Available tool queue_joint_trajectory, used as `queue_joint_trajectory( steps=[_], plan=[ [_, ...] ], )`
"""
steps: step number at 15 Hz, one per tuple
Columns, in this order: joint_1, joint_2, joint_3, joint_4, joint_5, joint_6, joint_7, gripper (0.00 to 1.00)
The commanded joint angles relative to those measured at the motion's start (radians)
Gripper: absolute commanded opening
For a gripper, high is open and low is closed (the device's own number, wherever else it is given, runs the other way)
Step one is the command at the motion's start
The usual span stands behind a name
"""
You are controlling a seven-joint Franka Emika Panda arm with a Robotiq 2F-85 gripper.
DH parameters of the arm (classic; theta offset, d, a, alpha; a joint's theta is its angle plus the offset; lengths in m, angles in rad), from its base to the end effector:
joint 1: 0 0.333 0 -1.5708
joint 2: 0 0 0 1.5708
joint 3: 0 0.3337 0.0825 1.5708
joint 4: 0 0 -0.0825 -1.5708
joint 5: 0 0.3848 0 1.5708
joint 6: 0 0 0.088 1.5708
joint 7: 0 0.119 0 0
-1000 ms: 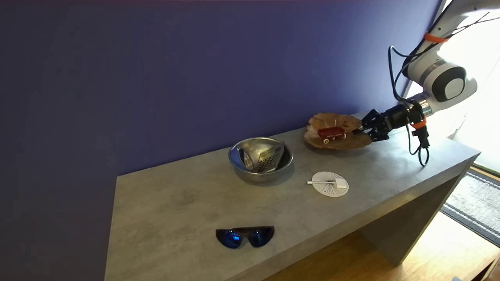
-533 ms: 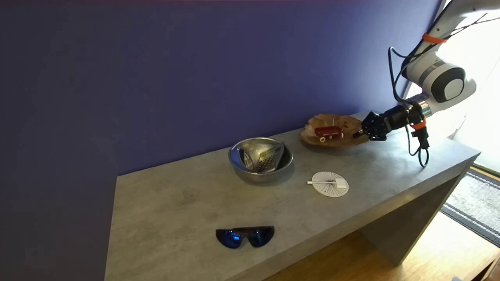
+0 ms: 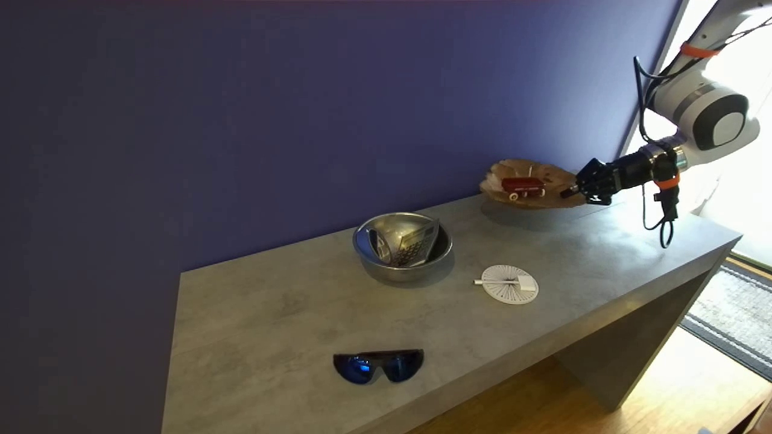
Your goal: Move the brown bowl to the front right corner
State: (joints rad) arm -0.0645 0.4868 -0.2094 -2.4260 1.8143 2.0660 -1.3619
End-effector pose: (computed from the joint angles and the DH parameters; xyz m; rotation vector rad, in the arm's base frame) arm 0.4397 -0.0720 0.1054 -2.0383 0.5649 -0.4275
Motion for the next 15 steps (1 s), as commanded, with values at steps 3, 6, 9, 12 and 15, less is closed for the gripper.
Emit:
queue_joint_trajectory(
  steps=[3,6,9,12,15],
  plan=[
    [-0.115,-0.181,-0.133,-0.16,-0.225,-0.017,-0.078,0.03],
    [-0.213,-0.242,-0.22,-0.184,-0.422,-0.057,-0.04,0.03],
    [-0.245,-0.181,-0.198,-0.145,-0.418,-0.029,-0.039,0.11],
    [-0.248,-0.168,-0.183,-0.144,-0.415,-0.019,-0.042,0.11],
    [-0.257,-0.135,-0.175,-0.102,-0.451,-0.045,-0.107,0.03]
  ],
)
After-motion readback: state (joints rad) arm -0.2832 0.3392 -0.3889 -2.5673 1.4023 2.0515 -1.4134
